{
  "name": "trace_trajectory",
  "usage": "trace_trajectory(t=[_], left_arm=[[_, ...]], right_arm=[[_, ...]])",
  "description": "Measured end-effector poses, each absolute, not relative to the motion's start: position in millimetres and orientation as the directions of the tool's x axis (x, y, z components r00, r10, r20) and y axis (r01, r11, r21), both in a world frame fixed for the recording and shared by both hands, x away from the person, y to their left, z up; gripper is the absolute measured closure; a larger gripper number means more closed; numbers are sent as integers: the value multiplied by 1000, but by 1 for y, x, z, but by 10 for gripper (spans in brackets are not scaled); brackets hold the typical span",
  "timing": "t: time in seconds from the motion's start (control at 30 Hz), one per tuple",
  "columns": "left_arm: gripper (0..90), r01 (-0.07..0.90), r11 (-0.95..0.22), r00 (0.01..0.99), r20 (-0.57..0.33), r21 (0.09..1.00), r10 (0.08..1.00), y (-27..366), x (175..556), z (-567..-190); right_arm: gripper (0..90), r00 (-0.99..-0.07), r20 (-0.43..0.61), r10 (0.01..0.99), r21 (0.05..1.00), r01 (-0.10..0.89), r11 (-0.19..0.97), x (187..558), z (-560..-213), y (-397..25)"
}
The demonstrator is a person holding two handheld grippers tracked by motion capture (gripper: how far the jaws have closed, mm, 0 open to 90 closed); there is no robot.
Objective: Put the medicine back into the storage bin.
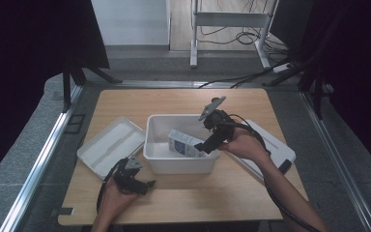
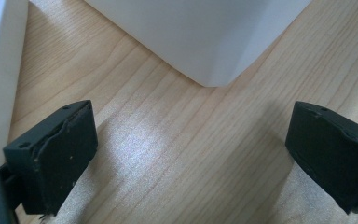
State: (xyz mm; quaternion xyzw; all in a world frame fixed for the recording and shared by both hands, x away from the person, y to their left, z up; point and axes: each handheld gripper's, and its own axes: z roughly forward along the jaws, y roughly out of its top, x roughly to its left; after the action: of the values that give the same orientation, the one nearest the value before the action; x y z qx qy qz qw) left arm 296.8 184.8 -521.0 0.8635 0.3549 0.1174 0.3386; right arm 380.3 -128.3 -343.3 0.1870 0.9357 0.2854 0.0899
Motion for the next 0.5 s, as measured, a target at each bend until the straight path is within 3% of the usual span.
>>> trace_trajectory(t=[0.5], left_arm=[[22,534,-518,720,-38,668,693,185,297,-521]], right_arm=[[0,-884,-57,464,641,324,696,344,-365,-185]])
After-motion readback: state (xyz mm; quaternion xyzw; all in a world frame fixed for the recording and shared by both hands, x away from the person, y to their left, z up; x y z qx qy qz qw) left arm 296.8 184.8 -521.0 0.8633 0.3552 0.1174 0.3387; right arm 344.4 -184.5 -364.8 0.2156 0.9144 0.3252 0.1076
